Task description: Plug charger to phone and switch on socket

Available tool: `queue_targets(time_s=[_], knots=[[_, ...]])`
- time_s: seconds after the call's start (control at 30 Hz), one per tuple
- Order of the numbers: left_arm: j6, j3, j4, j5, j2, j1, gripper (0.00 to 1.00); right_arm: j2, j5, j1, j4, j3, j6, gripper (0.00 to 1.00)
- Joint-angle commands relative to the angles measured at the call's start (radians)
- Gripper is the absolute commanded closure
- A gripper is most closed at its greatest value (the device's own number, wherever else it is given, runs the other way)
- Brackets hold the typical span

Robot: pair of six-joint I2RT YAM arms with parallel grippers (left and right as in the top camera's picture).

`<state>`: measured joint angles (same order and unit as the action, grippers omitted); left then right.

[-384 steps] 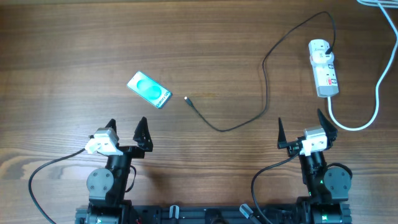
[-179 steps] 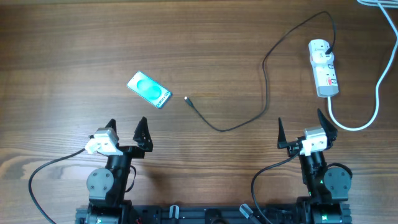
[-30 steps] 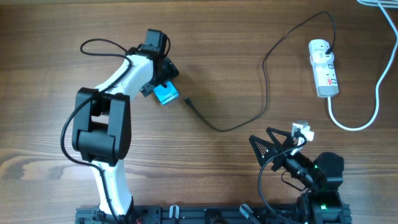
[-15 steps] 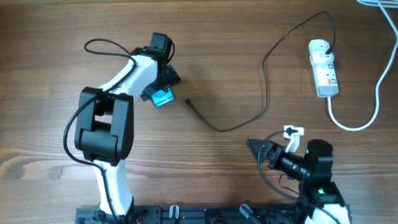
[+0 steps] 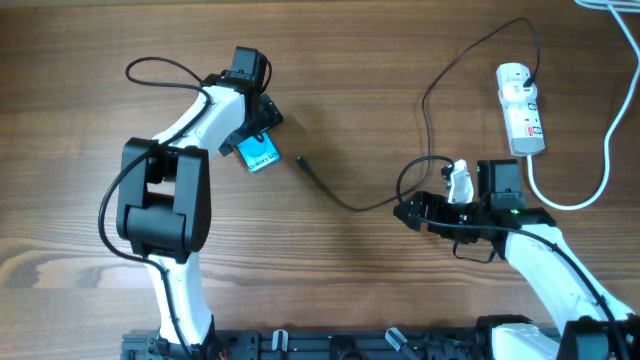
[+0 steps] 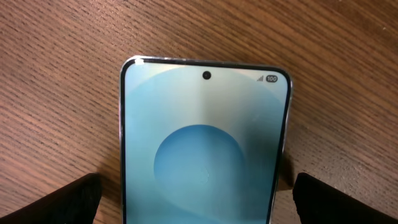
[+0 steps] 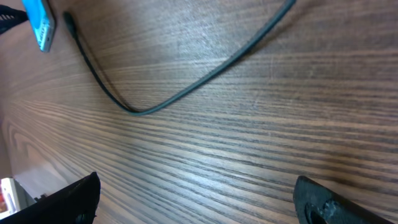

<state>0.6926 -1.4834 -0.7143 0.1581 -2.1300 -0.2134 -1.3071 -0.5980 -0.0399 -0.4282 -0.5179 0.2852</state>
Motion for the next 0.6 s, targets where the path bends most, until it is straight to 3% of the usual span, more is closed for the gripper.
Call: queue_targets(time_s=[0.0,0.2,0.37,0.57], knots=[[-0.001,0.026,0.023,-0.040,-0.069,0.000,0.00,-0.019,-0.024,-0.005,0.011,-0.006,-0.023,0.00],[-0.001,0.040,0.016,-0.041,-0.070,-0.002,0.02,-0.019,-0.028,-0.006,0.020,-0.006,-0.021,0.00],[-0.001,0.062,0.032,-0.041,-0.070,-0.002,0.10,-0.019,-0.031,-0.006,0.019,-0.006,-0.020,0.00],[-0.001,0.063,0.031,-0.041,-0.070,-0.005,0.28,-0.019,-0.031,-0.006,0.028,-0.006,-0.020,0.00]])
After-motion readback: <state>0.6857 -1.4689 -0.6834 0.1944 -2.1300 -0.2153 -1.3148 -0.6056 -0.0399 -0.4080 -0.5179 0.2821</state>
